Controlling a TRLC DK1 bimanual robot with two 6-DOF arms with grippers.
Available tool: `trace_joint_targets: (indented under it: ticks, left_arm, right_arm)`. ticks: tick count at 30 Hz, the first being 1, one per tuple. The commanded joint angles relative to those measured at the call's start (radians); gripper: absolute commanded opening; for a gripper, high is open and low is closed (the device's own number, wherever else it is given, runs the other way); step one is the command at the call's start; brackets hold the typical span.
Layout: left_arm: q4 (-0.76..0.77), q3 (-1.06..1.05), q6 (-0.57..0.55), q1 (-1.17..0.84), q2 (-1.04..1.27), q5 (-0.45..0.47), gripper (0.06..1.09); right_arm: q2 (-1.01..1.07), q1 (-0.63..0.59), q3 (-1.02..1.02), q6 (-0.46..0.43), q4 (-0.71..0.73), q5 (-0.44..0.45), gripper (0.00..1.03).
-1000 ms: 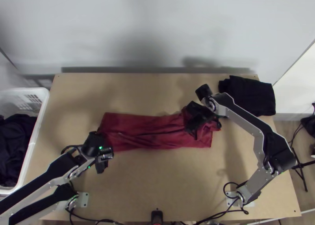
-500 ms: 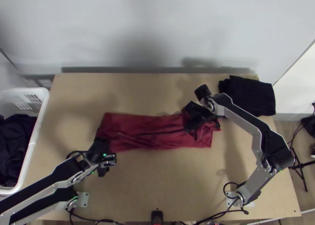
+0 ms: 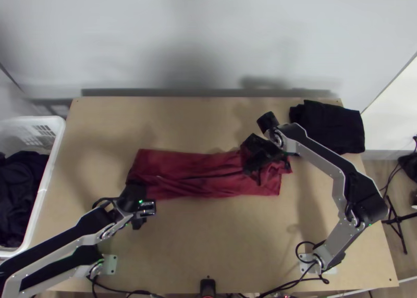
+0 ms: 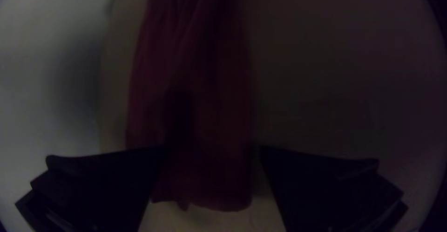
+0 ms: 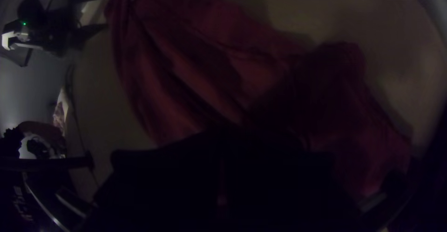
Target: Fold the t-shirt
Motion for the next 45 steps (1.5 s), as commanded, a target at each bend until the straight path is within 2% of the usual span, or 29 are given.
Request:
trace_joint_targets:
  ticks: [1, 15, 20, 23, 25, 28, 34, 35, 45]
  left_arm:
    - [0.077, -0.005, 0.029, 0.044, 0.063, -0.001, 1.03]
    - [0.227, 0.004, 0.061, 0.109, 0.202, -0.008, 1.03]
    - [0.235, 0.056, 0.063, 0.135, 0.261, -0.007, 1.01]
    - [0.238, 0.085, 0.083, 0.153, 0.310, -0.002, 0.91]
    - [0.261, 0.093, 0.090, 0.166, 0.342, 0.005, 0.77]
    - [0.285, 0.098, 0.106, 0.175, 0.354, 0.036, 0.51]
    - [0.316, 0.104, 0.104, 0.184, 0.345, 0.061, 0.13]
    - [0.316, 0.105, 0.104, 0.189, 0.342, 0.067, 0.10]
    - [0.199, 0.184, 0.126, 0.221, 0.233, 0.099, 0.10]
  right_arm:
    - [0.002, 0.000, -0.001, 0.000, 0.001, -0.004, 0.03]
    - [0.019, -0.002, 0.000, -0.002, 0.011, -0.015, 0.03]
    - [0.024, -0.002, -0.003, -0.002, 0.013, -0.023, 0.03]
    - [0.027, -0.002, -0.003, -0.002, 0.013, -0.026, 0.03]
    - [0.028, -0.003, -0.001, -0.002, 0.013, -0.027, 0.03]
    - [0.033, -0.003, -0.003, -0.002, 0.013, -0.029, 0.03]
    - [0.088, -0.013, -0.004, -0.005, 0.028, -0.030, 0.03]
    - [0.099, -0.014, -0.003, -0.005, 0.034, -0.029, 0.03]
    - [0.191, -0.042, 0.033, -0.005, 0.057, -0.030, 0.03]
